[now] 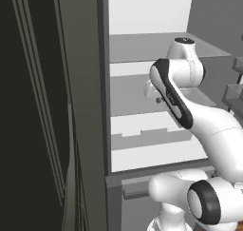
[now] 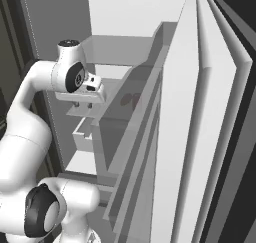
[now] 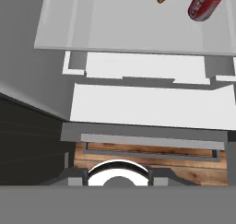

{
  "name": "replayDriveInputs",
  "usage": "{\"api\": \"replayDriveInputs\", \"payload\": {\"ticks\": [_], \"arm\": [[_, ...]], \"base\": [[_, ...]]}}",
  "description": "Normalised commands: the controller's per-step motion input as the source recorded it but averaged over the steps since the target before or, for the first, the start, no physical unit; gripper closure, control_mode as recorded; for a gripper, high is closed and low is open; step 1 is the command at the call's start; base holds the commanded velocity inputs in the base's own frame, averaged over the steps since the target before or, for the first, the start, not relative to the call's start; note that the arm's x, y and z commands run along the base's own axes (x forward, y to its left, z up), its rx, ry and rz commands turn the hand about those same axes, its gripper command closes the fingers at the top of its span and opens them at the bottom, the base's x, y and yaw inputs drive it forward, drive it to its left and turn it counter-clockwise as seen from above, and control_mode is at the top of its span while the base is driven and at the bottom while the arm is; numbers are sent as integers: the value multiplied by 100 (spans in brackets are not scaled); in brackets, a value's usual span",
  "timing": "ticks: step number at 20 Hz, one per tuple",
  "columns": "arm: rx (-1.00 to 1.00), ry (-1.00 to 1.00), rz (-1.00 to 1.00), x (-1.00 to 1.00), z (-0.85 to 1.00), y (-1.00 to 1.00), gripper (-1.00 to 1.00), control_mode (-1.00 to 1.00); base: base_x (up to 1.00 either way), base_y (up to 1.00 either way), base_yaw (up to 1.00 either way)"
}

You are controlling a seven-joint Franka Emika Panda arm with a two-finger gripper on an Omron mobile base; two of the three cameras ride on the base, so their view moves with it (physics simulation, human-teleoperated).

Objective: Pick sweet potato from the fridge and place it on the plate on the counter.

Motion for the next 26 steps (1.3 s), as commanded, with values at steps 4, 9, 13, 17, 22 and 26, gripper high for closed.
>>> {"api": "replayDriveInputs", "payload": {"ticks": [4,9,13,17,22,26], "arm": [[0,-2,0,0,-27,0,-100,-100],[0,-7,0,0,-46,0,-100,-100],[0,-10,0,-1,-53,0,-100,-100],[0,-15,0,-1,-47,0,-100,-100],[0,-14,0,0,-17,-1,-100,-100],[-1,-17,0,0,-6,0,-100,-100]], "base": [[0,0,0],[0,0,0],[0,0,0],[0,0,0],[0,0,0],[0,0,0]]}}
